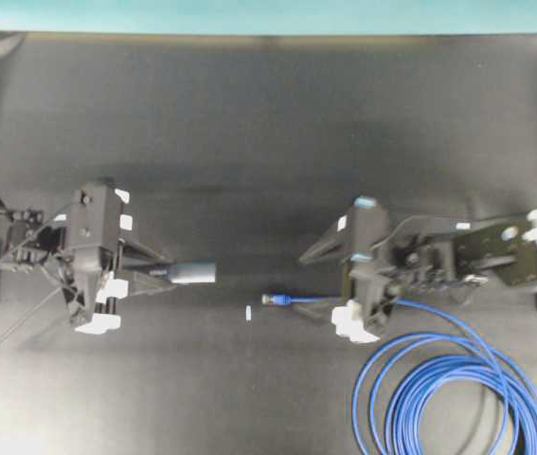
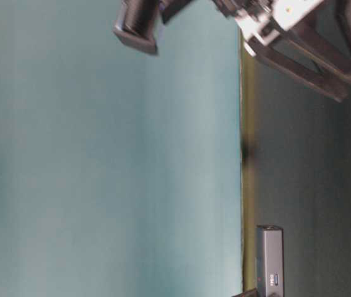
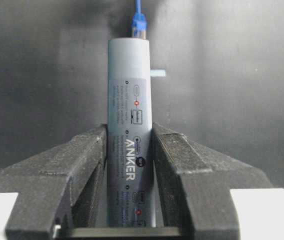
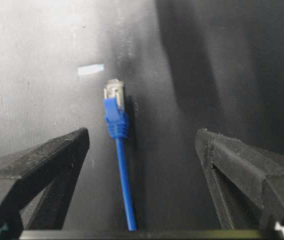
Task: Insert the LAN cable into the hub.
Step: 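Lower the right gripper onto the blue cable's connector and grasp it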
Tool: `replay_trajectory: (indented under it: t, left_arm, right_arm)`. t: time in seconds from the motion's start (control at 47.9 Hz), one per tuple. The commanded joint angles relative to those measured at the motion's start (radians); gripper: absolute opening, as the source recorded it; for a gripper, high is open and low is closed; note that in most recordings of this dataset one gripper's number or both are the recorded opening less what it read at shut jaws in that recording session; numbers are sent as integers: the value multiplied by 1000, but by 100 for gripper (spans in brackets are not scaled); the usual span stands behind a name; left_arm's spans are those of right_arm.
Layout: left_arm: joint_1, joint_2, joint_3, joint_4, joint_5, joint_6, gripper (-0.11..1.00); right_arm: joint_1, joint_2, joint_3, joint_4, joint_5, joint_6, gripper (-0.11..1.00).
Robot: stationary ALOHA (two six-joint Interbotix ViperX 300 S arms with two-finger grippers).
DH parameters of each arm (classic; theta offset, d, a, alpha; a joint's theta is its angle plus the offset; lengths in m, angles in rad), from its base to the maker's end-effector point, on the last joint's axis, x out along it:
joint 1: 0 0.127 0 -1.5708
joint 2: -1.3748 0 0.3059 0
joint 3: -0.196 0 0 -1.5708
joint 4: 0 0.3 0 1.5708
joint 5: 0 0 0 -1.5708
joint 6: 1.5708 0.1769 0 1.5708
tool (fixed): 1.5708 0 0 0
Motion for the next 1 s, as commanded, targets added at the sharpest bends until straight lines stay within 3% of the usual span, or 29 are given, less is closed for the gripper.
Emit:
replay_trajectory:
  t: [0.0,0.209,0.355,0.459,0.689,0.981]
  left_arm:
    - [-2,-5,-21,2,2,-2,28]
    - [3,-3,-21,2,3,-2,28]
    - [6,-3,-23,2,5,-2,28]
    - [5,-2,-21,2,5,-3,28]
    - [3,-3,-21,2,5,-15,28]
    - [-9,-3,-25,2,5,-23,28]
  right_arm:
    - [28,29,-29,-2,-11,-5,83]
    - [43,66,-48,-2,6,-6,81]
    - [60,81,-48,-2,34,-5,69]
    - [69,83,-49,-2,52,-3,55]
    - [78,83,-54,-2,38,3,4]
    - [75,17,-48,2,54,11,3]
